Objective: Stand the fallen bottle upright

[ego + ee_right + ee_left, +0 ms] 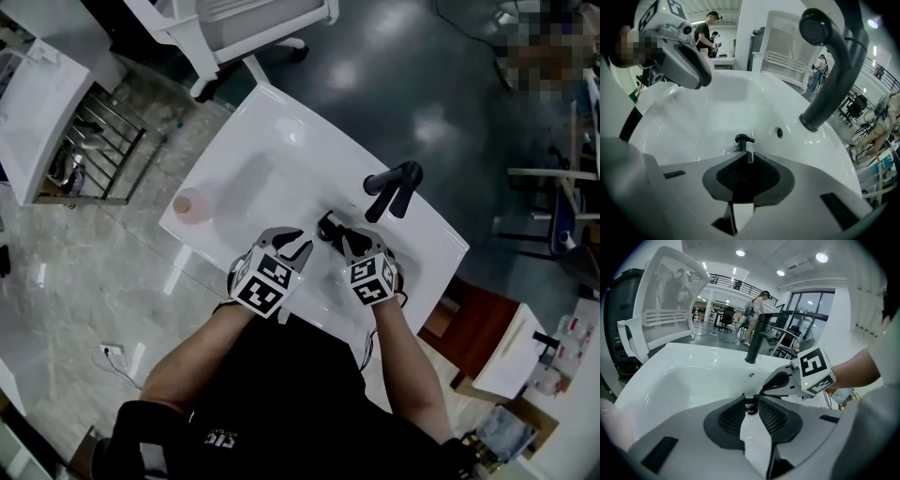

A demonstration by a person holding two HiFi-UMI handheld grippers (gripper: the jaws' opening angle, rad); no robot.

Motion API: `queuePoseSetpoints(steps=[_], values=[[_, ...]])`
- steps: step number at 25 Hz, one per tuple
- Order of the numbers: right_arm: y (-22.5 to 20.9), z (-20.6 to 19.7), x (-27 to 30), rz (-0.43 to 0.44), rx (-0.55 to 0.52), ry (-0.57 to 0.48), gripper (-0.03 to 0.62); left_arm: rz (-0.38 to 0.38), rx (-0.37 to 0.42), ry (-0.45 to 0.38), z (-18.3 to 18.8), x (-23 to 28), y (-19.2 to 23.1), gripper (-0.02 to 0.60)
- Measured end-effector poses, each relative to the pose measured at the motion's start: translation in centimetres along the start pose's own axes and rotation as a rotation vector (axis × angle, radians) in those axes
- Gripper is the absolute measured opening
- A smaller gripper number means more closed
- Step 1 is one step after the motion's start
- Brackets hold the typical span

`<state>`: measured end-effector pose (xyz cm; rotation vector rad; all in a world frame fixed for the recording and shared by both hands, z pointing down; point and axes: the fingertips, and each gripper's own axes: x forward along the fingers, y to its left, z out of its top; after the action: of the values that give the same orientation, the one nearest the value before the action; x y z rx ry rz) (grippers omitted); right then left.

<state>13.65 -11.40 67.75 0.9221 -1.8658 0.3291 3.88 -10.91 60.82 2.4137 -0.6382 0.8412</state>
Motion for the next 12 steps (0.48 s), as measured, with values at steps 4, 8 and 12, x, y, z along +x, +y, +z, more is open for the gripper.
queuePoseSetpoints(steps=[4,8,12], values=[[0.3,-1.0,-0.2,0.042,0.023,0.012,0.174,-0.020,0.023,0.012,0.6,1.2,-0.4,0.100],[0.1,-0.6,0.5,0.056,0.024,0.014,0.203,-0.026,0.042,0.021,0.8,1.8,-0.6,0.100],[1.0,1.4,1.8,0.117,-0.042,0.058,0.238,-0.019,0.032,0.023,0.5,1.8,-0.1,0.100]])
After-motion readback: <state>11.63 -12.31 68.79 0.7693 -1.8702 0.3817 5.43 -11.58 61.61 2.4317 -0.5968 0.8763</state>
